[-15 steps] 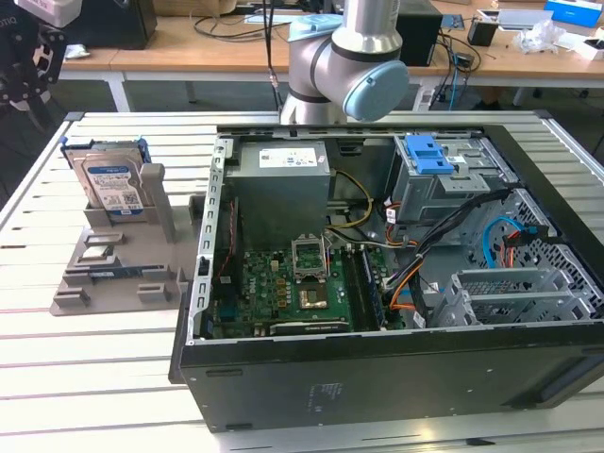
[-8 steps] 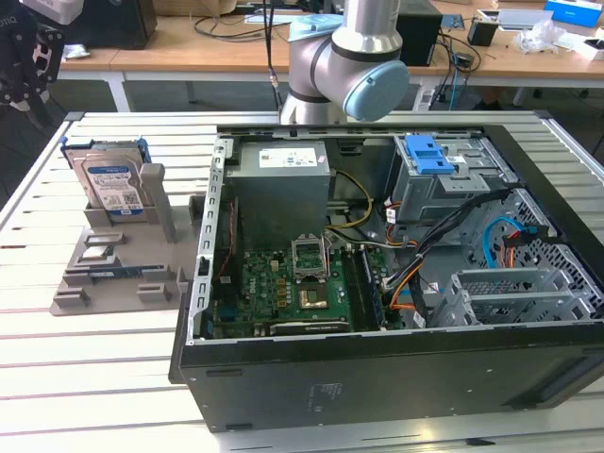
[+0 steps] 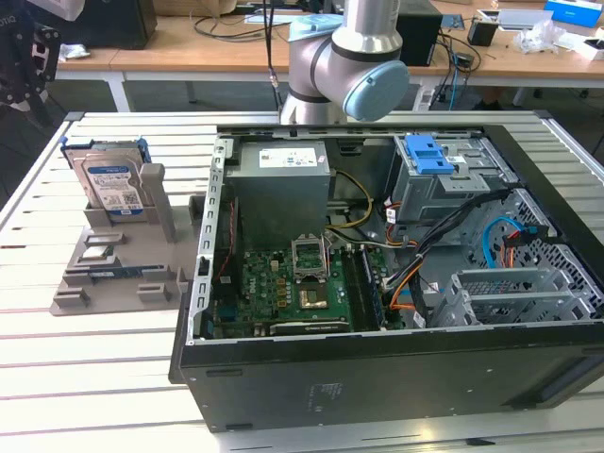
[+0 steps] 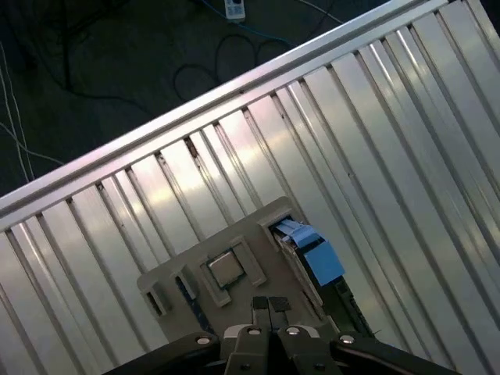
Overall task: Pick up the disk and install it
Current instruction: 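Pick up the disk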
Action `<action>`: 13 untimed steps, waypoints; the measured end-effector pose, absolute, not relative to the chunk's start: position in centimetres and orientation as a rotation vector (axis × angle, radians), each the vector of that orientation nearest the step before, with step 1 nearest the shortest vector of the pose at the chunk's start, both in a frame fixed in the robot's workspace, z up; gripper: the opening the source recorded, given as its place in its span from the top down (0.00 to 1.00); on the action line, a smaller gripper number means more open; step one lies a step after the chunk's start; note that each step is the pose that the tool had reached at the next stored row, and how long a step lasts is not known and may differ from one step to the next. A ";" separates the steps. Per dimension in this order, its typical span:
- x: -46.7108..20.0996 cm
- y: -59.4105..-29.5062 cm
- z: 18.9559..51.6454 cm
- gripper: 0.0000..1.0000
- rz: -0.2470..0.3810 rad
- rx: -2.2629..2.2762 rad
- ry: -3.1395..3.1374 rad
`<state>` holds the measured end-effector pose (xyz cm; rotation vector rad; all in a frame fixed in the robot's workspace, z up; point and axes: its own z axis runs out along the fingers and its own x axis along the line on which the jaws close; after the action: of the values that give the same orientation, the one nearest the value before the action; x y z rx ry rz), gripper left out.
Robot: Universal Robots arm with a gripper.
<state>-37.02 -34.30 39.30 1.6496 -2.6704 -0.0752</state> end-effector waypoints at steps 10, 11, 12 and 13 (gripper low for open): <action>-37.0 -34.3 39.3 0.89 -0.075 1.853 -2.529; -37.0 -34.3 39.3 0.89 -0.075 1.866 -2.519; -37.0 -34.3 39.3 0.89 -0.075 1.883 -2.506; -37.0 -34.3 39.3 0.89 -0.075 1.899 -2.494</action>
<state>-37.02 -34.30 39.30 1.8985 -2.4937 -0.0745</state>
